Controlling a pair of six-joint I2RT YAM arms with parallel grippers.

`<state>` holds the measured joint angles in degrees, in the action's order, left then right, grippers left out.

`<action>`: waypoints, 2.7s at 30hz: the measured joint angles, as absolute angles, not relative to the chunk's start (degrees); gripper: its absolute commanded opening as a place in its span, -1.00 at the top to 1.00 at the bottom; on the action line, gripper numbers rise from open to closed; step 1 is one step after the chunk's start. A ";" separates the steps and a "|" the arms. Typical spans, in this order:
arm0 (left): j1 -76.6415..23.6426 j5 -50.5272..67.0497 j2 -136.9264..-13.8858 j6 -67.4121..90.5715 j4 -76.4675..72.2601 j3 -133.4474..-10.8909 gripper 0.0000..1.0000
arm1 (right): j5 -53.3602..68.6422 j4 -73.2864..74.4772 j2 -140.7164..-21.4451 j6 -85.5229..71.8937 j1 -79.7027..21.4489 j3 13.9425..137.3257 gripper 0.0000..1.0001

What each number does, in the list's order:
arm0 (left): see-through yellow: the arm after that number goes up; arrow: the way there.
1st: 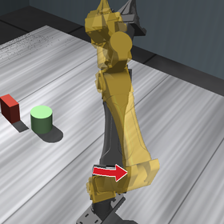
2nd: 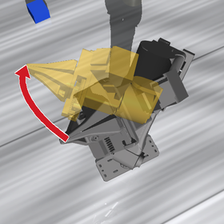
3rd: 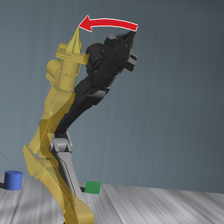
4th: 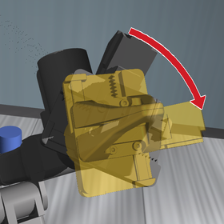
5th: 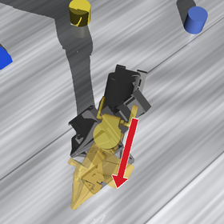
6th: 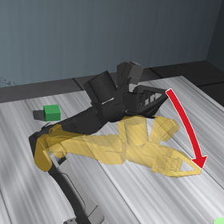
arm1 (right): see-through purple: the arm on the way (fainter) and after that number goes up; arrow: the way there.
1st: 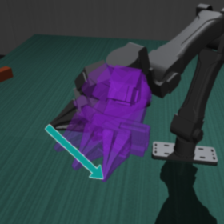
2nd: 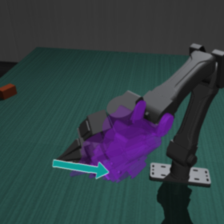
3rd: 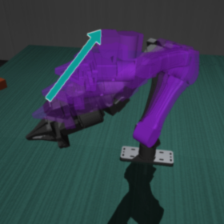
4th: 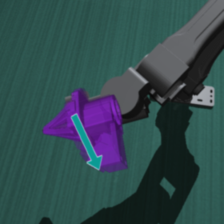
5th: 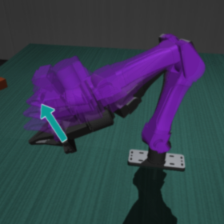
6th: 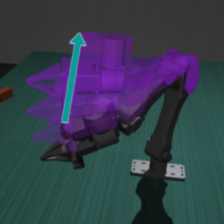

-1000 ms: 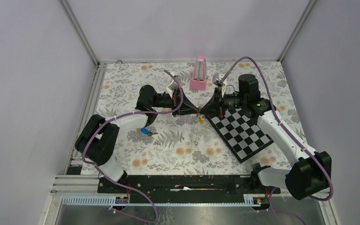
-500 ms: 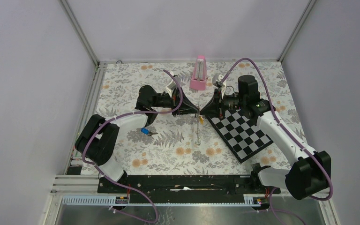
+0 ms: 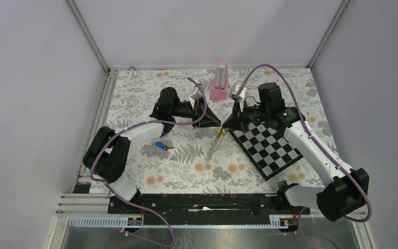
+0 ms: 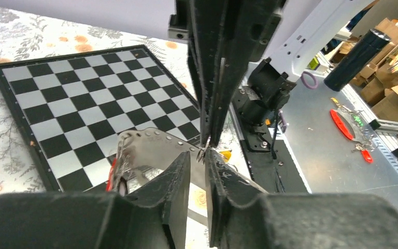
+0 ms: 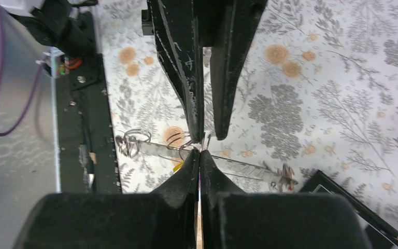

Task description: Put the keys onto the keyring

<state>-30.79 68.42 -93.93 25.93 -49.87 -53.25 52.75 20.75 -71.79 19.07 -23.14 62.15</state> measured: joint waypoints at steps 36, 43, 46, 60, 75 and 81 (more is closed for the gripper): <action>-32.97 72.07 -93.91 5.13 -27.90 -59.44 0.49 | 38.50 35.29 -74.11 29.63 -28.40 69.04 1.00; -32.97 71.99 -93.91 5.63 -28.42 -59.44 0.59 | 38.63 35.27 -74.11 29.52 -28.40 69.01 1.00; -32.97 71.99 -93.91 5.67 -28.42 -59.44 0.60 | 38.63 35.24 -74.11 29.50 -28.40 68.90 1.00; -33.41 71.83 -94.26 5.63 -28.47 -59.44 0.70 | 38.68 35.03 -74.06 28.67 -28.40 68.42 1.00; -33.52 72.25 -94.72 5.74 -29.26 -59.42 1.00 | 38.65 33.93 -73.23 27.99 -28.34 67.61 0.96; -33.43 71.90 -94.67 8.78 -33.04 -58.35 1.00 | 39.90 32.03 -71.88 26.26 -26.94 66.24 0.45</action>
